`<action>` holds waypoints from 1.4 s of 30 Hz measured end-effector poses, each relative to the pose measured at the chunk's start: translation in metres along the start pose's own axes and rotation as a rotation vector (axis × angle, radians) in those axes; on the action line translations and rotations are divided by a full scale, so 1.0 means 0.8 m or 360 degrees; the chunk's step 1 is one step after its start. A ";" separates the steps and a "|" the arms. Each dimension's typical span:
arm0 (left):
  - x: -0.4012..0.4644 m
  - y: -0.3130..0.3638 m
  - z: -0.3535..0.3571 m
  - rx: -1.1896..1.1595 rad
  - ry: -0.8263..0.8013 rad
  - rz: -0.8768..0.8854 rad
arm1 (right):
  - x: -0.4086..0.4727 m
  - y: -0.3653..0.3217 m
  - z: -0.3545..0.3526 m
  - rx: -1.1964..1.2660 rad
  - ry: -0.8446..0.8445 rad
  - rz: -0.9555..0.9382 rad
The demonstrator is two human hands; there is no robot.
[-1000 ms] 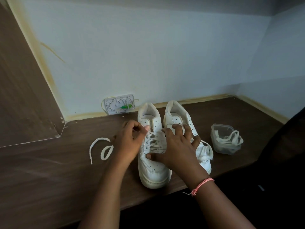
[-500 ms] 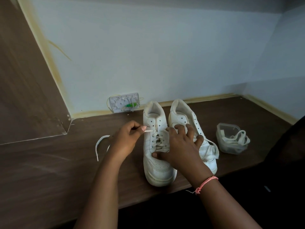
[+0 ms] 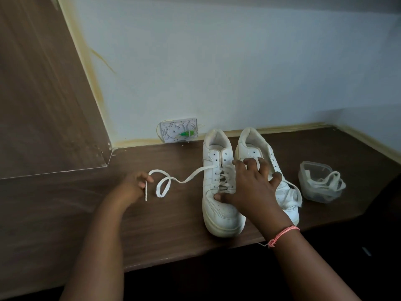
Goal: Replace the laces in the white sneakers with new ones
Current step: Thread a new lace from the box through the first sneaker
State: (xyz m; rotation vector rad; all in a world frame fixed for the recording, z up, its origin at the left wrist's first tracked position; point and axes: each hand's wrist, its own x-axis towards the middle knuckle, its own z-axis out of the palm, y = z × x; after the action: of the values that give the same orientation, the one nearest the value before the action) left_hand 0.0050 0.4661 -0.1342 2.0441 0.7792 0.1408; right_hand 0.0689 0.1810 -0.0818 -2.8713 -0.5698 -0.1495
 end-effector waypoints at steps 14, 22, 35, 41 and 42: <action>-0.034 0.056 0.021 0.0351 0.0702 0.0511 | 0.009 0.011 -0.008 0.0142 0.0151 0.0030; -0.064 0.138 0.117 -0.0380 0.0561 0.1149 | 0.032 -0.003 0.019 0.0182 0.0716 0.0132; -0.059 0.136 0.146 -0.0115 0.0756 0.1236 | 0.039 -0.008 0.026 0.0285 0.0746 0.0112; -0.063 0.136 0.151 0.0299 0.0846 0.1075 | 0.039 -0.009 0.025 0.0437 0.0705 0.0197; -0.063 0.137 0.151 0.0302 0.0844 0.1082 | 0.038 -0.007 0.024 0.0495 0.0687 0.0214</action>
State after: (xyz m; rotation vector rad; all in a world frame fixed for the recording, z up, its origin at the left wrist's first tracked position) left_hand 0.0634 0.3081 -0.1070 2.4148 0.3715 1.0574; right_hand 0.0959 0.2017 -0.0953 -2.4577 -0.2842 -0.5846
